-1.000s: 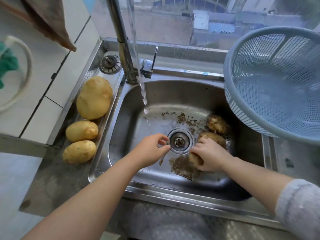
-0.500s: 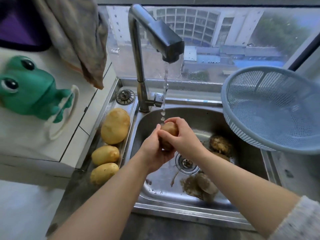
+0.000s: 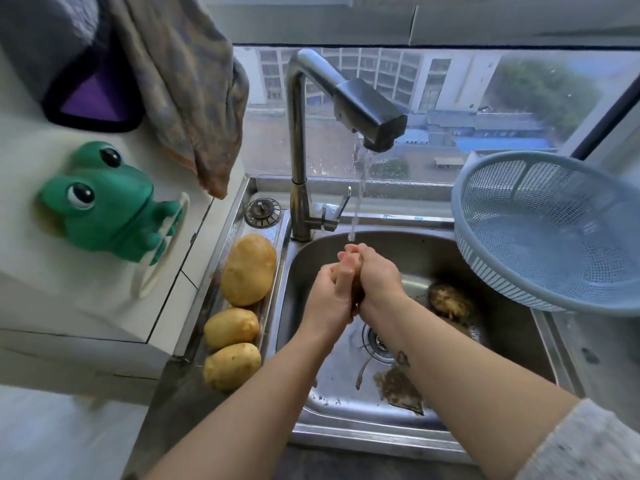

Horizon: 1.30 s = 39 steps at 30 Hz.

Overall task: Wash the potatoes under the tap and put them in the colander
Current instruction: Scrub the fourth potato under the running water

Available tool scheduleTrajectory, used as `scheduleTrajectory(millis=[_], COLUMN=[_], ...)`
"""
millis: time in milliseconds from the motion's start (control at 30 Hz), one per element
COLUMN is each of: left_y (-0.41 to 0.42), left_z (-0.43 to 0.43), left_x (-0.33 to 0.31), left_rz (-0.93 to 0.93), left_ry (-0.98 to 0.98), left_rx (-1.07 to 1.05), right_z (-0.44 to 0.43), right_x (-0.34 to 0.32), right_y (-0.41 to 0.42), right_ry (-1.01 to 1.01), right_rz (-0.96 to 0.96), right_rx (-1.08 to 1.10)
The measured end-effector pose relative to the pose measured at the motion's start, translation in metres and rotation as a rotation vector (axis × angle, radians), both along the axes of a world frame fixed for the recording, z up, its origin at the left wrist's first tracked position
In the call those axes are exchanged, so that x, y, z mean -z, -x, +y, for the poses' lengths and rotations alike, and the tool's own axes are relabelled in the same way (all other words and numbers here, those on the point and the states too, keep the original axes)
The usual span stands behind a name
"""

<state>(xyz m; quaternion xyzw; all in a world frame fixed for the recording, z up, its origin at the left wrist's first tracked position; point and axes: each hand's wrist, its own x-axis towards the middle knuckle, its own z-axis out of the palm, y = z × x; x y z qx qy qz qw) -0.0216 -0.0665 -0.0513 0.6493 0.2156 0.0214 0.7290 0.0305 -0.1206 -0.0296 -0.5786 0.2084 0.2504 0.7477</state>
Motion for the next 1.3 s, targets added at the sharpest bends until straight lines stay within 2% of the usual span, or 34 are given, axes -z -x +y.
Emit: scheduleTrajectory(millis=[133, 233, 300, 367, 500, 667, 733, 833, 933, 1033, 1167, 1233, 1300], left_y=[0.001, -0.005, -0.013, -0.019, -0.025, -0.023, -0.019, -0.01, -0.011, -0.019, -0.024, -0.026, -0.026], left_z=[0.004, 0.009, 0.018, 0.026, 0.032, 0.025, 0.019, 0.01, 0.012, 0.022, 0.031, 0.03, 0.03], left_x=[0.004, 0.003, 0.006, 0.008, 0.017, 0.033, 0.04, 0.044, 0.042, 0.043, 0.05, 0.052, 0.054], left_rz=[0.004, 0.017, 0.094, 0.219, 0.385, 0.516, 0.465, 0.325, 0.288, 0.375, 0.518, 0.535, 0.533], left_ry=[0.107, 0.145, 0.164, 0.187, 0.254, 0.1, 0.059, 0.003, 0.088, 0.184, 0.256, 0.223, 0.069], left_rx=[-0.046, -0.152, -0.195, -0.181, -0.1, -0.142, -0.165, -0.106, -0.159, -0.264, -0.271, -0.27, -0.212], right_z=[0.008, 0.013, 0.013, 0.012, 0.01, 0.016, 0.016, 0.019, 0.023, 0.026, 0.027, 0.027, 0.026], right_x=[0.006, 0.01, 0.017, 0.021, 0.03, 0.045, 0.055, 0.07, 0.079, 0.075, 0.079, 0.081, 0.079], right_y=[-0.001, 0.005, 0.01, 0.014, 0.007, -0.003, -0.007, -0.011, -0.006, 0.004, 0.013, 0.011, 0.01], right_ry=[-0.015, 0.051, 0.075, 0.073, 0.127, 0.125, 0.137, 0.16, 0.182, 0.119, 0.072, 0.063, 0.09], right_rz=[-0.019, -0.159, -0.283, -0.318, -0.263, 0.139, 0.208, 0.203, 0.203, 0.162, 0.043, 0.038, 0.077], right_rx=[-0.032, -0.109, -0.18, -0.233, -0.263, -0.114, -0.055, -0.098, -0.098, -0.074, -0.164, -0.155, -0.121])
